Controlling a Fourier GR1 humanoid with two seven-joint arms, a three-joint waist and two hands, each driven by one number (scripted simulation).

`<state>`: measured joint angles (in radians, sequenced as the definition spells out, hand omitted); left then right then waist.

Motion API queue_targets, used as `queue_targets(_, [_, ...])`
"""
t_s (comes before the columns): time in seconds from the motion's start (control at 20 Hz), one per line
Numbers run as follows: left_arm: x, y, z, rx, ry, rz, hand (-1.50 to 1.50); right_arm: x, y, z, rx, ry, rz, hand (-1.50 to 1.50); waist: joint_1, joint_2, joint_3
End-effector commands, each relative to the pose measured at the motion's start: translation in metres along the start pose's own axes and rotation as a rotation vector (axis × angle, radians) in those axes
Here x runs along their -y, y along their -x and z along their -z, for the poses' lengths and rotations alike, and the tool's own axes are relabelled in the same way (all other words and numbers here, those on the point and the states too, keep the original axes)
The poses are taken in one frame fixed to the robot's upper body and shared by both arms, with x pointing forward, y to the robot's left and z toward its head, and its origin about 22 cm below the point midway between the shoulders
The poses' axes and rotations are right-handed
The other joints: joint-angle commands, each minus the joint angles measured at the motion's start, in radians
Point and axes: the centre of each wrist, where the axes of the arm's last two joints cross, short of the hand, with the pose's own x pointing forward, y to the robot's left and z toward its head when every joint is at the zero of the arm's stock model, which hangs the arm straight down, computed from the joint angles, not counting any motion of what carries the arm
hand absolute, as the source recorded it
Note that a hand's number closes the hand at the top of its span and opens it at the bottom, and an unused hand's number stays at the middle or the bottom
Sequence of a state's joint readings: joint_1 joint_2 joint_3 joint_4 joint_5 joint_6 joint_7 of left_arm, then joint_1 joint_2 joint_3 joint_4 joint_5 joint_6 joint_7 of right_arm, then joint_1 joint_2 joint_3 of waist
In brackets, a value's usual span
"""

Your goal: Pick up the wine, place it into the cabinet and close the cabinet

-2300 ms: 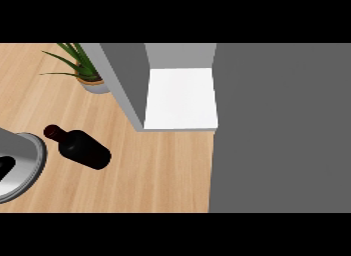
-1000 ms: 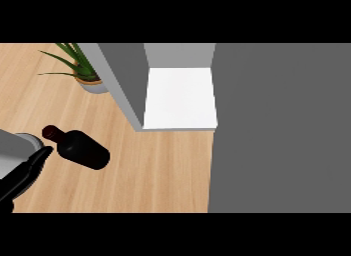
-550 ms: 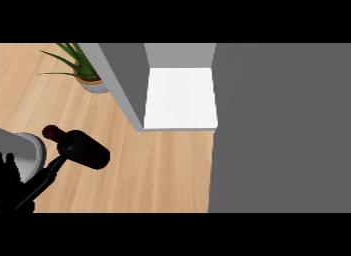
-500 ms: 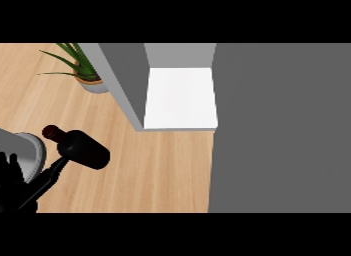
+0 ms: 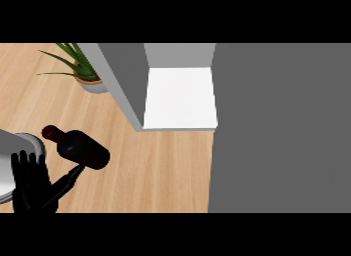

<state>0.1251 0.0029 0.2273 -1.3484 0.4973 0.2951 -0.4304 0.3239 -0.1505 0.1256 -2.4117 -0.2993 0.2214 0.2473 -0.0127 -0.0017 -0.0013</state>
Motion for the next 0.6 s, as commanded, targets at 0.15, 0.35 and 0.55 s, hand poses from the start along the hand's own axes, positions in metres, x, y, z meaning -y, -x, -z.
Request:
queue_targets(0.15, [-0.014,0.041,-0.008,-0.044,0.034,-0.097,-1.5,0.002,-0.03,-0.009,0.045,-0.036,0.036,-1.5,0.006,0.002,0.0])
queue_targets(0.35, [-0.014,0.057,0.009,-0.031,0.035,-0.135,-1.5,-0.004,-0.032,-0.012,0.058,-0.024,0.025,-1.5,0.0,0.002,0.0])
queue_targets(0.55, [0.002,0.077,0.001,-0.05,0.064,-0.145,-1.5,-0.004,-0.032,-0.017,0.053,-0.037,0.04,-1.5,-0.004,0.002,0.0])
